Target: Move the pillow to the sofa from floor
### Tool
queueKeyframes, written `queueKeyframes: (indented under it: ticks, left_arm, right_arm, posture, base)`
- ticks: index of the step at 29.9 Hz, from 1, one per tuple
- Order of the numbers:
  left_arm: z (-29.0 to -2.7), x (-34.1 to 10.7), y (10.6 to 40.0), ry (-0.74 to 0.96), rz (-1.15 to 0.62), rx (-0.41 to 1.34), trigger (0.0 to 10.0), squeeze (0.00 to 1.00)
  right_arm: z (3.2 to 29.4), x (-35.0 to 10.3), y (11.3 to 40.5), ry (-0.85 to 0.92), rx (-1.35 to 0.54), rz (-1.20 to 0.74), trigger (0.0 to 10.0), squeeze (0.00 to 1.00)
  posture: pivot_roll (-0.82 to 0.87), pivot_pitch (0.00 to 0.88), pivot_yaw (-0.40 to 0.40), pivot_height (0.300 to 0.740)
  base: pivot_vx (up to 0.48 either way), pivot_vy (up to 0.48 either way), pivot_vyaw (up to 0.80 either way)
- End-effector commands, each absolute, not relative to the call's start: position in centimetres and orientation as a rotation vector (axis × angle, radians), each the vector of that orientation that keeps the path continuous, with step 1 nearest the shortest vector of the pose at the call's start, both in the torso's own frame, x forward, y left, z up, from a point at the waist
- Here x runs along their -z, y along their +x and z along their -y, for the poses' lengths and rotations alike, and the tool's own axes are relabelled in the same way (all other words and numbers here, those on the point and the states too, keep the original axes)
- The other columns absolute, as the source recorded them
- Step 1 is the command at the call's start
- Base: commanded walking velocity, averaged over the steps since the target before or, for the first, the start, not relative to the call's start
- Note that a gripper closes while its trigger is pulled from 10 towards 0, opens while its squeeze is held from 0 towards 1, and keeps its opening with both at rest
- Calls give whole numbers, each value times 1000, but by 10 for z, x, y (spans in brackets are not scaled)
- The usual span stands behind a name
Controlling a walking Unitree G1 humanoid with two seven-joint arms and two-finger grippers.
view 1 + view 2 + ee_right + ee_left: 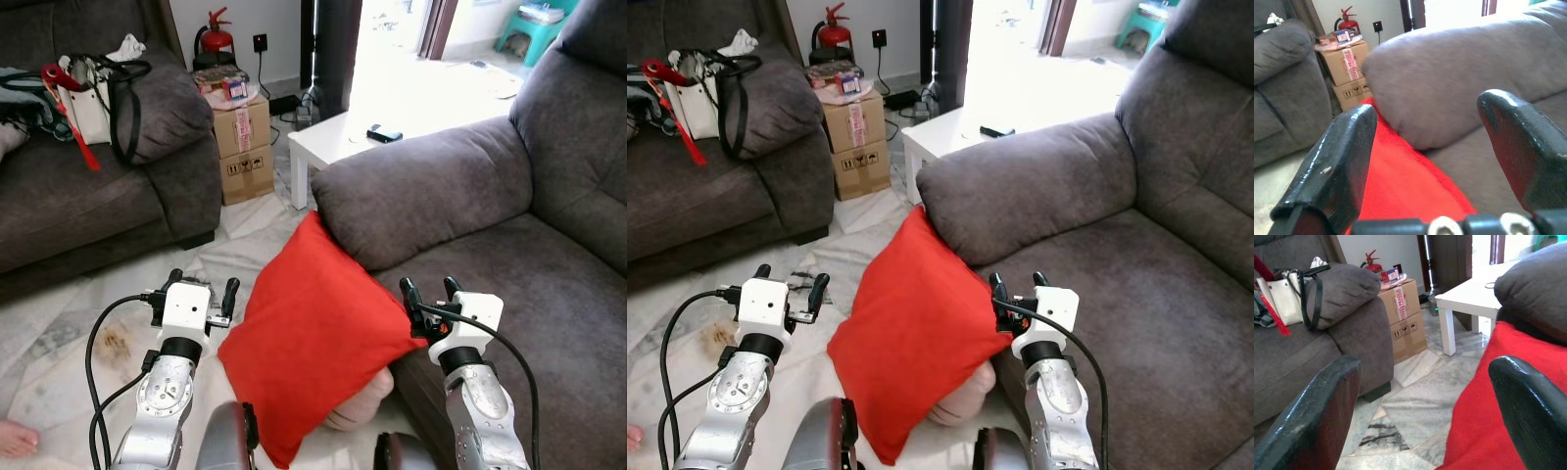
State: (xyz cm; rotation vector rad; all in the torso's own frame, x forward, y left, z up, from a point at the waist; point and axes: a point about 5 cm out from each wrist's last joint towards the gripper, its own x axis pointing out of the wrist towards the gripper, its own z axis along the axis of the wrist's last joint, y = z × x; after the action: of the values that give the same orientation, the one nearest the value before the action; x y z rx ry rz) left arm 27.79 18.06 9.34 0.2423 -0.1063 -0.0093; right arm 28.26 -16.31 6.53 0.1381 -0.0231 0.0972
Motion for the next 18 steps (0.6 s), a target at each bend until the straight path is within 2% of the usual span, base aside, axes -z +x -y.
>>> queueKeyframes:
  ticks: [1,4,9,18]
  left_arm:
    - [-181,-94,278,248,101,11,10000,0]
    - [-181,-93,277,237,99,8,10000,0]
    - [-181,-93,278,234,95,6,10000,0]
    - [-178,-94,278,254,99,28,10000,0]
  right_arm:
    - [162,-60,282,141,-98,-10,10000,0]
    - [161,-61,282,140,-105,-3,10000,0]
    - [162,-60,282,144,-99,-6,10000,0]
    - [160,-58,282,143,-101,-19,10000,0]
  posture:
    - [22,87,-12,600]
    - [21,86,-13,600]
    - [21,88,-14,600]
    - [23,87,-13,600]
  base:
    - [0,0,-556]
    - [0,0,-444]
    - [0,424,0]
    - [0,0,0]
